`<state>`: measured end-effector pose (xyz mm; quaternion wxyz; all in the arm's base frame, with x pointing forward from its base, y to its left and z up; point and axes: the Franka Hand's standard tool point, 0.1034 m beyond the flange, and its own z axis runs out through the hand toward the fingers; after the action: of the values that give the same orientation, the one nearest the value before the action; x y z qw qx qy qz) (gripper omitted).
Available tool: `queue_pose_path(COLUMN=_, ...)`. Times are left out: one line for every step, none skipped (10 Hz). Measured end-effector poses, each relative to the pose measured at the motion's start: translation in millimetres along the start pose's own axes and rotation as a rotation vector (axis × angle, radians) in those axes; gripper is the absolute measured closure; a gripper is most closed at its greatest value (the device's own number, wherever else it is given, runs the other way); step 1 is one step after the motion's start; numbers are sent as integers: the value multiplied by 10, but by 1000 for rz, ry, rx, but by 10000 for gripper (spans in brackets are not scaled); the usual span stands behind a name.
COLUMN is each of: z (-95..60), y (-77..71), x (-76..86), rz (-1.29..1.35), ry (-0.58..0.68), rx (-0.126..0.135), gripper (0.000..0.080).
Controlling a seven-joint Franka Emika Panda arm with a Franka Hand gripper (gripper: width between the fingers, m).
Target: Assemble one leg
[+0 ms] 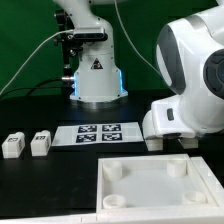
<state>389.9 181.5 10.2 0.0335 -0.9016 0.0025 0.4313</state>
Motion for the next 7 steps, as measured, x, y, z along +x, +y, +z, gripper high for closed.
queue_pose_path(z=0, y=0, x=0, rz=0, ry=0, rx=0, gripper=509)
queue_pose_path(z=0, y=0, x=0, rz=0, ry=0, rx=0, gripper=509)
queue_pose_path(z=0, y=0, x=0, rz=0, ry=0, rx=0, gripper=509)
queue_pose_path(z=0, y=0, x=0, rz=0, ry=0, rx=0, gripper=509)
queue_pose_path(z=0, y=0, x=0, rz=0, ry=0, rx=0, gripper=509)
queue_pose_path(z=0, y=0, x=0, rz=0, ry=0, rx=0, gripper=509)
queue_pose_path(z=0, y=0, x=0, rz=0, ry=0, rx=0, gripper=509)
